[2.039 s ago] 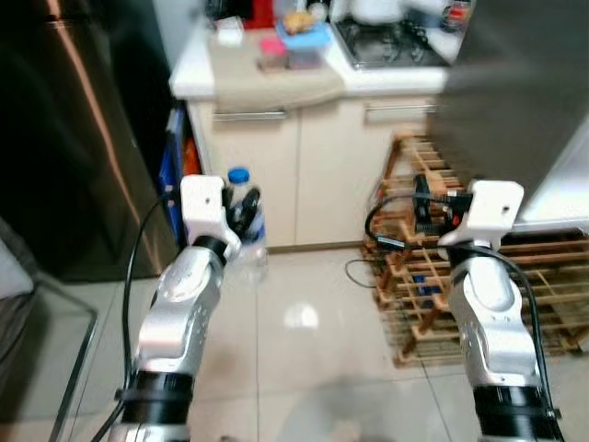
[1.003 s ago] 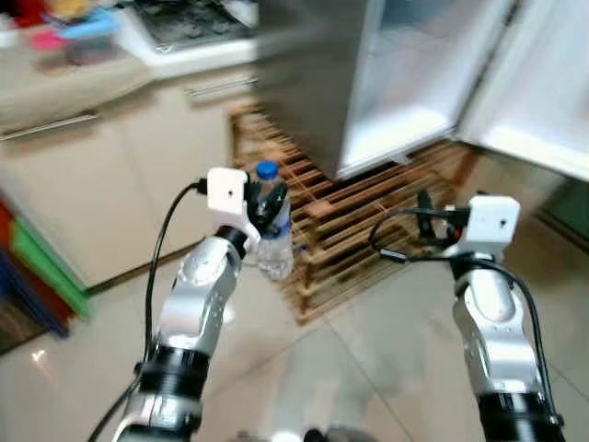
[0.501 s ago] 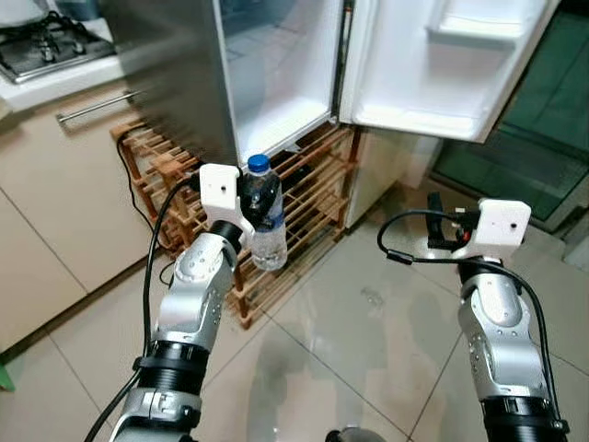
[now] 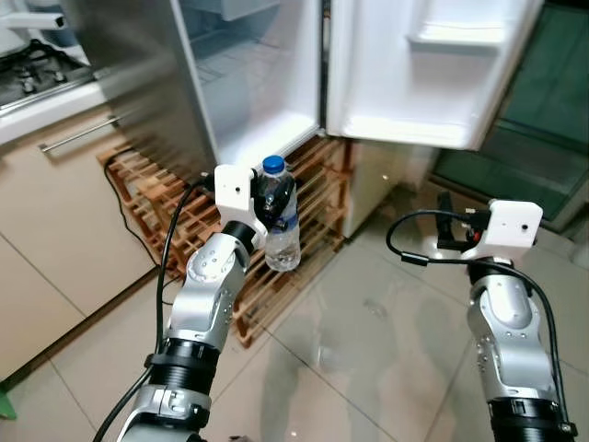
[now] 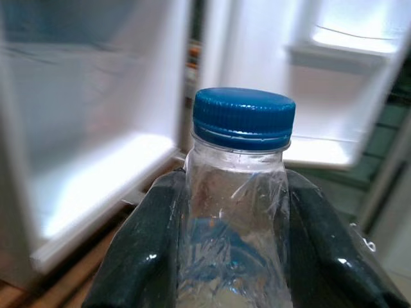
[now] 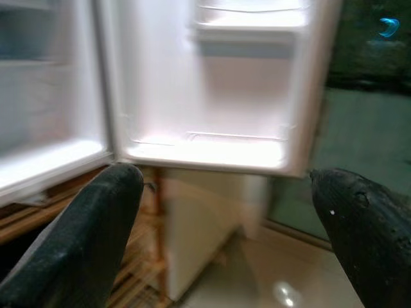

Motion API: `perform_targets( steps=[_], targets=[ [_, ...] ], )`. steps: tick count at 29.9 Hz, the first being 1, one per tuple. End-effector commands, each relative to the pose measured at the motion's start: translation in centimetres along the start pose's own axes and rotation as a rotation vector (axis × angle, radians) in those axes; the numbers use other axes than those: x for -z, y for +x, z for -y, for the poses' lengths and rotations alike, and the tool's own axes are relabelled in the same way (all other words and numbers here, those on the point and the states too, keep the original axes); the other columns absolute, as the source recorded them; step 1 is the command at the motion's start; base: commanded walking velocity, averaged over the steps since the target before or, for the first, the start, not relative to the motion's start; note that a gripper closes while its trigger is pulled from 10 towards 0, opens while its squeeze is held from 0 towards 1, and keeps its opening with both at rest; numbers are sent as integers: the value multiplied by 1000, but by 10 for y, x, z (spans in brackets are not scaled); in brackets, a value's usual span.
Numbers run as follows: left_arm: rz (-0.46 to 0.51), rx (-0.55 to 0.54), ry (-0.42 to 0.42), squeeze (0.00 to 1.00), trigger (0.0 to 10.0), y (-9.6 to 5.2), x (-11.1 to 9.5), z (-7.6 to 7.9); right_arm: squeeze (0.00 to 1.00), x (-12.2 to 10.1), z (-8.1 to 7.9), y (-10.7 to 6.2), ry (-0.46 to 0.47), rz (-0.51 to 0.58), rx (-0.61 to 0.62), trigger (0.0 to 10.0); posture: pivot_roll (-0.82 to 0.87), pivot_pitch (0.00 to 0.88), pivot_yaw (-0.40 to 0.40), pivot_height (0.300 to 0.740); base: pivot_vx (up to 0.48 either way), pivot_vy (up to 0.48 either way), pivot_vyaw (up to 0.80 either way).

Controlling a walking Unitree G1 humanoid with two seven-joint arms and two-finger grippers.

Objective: Restocking fridge

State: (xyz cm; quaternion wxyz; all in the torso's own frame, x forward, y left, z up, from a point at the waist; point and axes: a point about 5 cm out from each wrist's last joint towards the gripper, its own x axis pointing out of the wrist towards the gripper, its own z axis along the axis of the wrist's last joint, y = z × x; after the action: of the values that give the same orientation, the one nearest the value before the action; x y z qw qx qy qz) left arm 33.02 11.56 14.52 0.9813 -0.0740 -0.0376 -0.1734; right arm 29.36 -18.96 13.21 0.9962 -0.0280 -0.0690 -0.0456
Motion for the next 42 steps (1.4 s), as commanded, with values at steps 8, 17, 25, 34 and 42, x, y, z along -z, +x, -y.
perform_targets(
  steps=[8,17,25,34,42],
  targets=[
    [54,72,-1,0,10000,4,-10,13,0,1,8,-1,-21,-22,15,10000,-178,29,44,740,456,0,-470],
    [38,134,7,0,10000,3,-9,20,0,-1,6,-4,-11,3,8,10000,-181,26,56,740,416,-137,-577],
    [50,152,2,0,10000,6,-13,24,0,0,5,-5,-12,-2,-3,10000,-186,20,55,740,403,-256,0],
    [108,192,-13,0,10000,9,-32,36,0,4,6,-12,-10,-48,-73,10000,-199,21,48,740,408,-247,0],
    [205,155,2,0,10000,19,-66,36,0,12,-9,-22,3,-113,-232,10000,-207,28,49,740,451,0,0]
  ],
)
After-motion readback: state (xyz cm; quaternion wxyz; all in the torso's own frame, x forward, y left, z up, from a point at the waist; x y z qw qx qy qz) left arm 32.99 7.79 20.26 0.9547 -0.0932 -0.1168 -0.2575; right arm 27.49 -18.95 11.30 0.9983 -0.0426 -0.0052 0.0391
